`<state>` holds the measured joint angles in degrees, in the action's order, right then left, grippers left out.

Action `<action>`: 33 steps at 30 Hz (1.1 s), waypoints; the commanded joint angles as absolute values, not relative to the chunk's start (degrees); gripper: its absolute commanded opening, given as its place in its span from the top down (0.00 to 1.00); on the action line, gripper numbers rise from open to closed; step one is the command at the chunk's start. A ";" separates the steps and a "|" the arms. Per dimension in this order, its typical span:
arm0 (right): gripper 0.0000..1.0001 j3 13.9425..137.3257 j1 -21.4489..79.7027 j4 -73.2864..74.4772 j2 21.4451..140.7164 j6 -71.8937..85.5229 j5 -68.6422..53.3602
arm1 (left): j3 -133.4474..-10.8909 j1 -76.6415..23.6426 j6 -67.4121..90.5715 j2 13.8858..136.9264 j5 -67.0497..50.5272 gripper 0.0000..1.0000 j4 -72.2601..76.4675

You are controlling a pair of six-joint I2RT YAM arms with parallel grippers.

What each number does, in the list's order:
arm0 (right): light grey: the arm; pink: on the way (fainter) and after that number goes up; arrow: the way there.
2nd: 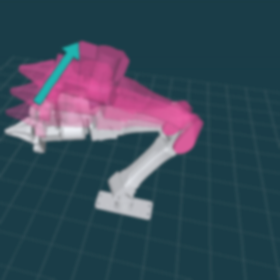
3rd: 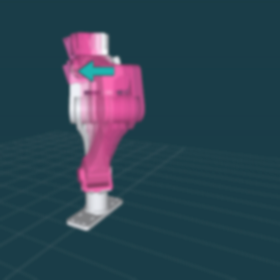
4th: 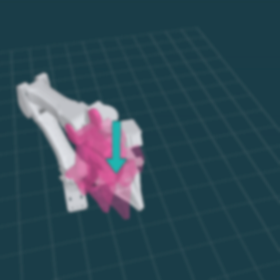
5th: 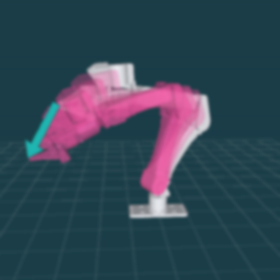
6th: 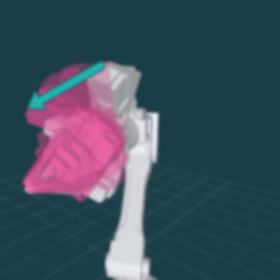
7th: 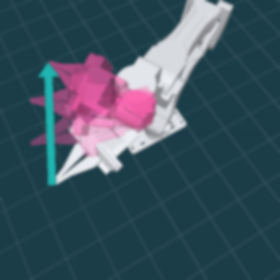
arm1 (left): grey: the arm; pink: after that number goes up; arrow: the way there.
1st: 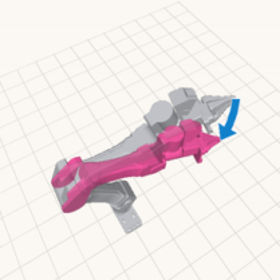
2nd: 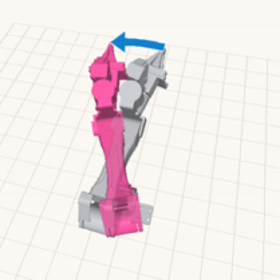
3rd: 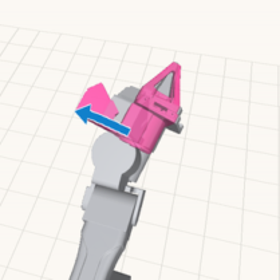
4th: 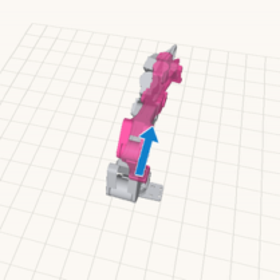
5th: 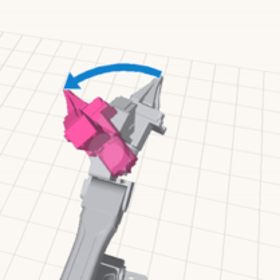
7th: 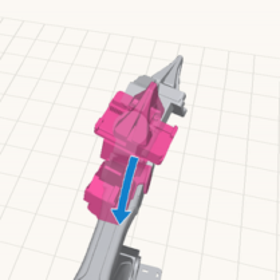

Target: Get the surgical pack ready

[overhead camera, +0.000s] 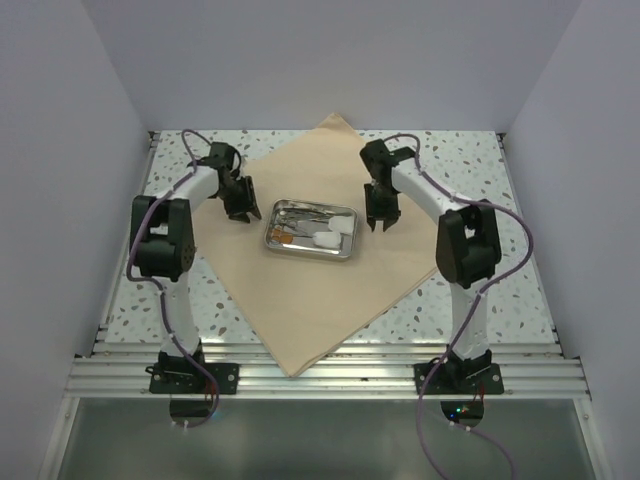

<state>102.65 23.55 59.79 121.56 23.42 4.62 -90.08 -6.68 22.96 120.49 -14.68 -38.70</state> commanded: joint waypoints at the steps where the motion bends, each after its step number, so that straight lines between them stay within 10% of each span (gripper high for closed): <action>1: 0.61 104.95 23.64 66.26 111.99 18.29 8.27 | -88.42 -3.26 22.41 113.56 -13.98 0.57 -38.23; 12: 0.22 96.25 53.77 66.28 102.57 13.71 -1.04 | -77.00 -0.89 25.47 98.46 -12.33 0.58 -37.87; 19: 0.26 90.18 73.71 53.98 104.41 16.96 -4.14 | -71.46 6.06 33.31 94.75 -4.84 0.64 -39.37; 33: 0.41 86.74 82.61 43.86 112.14 25.40 -0.18 | -67.41 12.48 36.21 92.29 -4.92 0.62 -41.31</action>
<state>85.56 80.86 46.68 110.87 22.76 -1.52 -67.57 11.38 34.02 95.68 -5.61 -40.86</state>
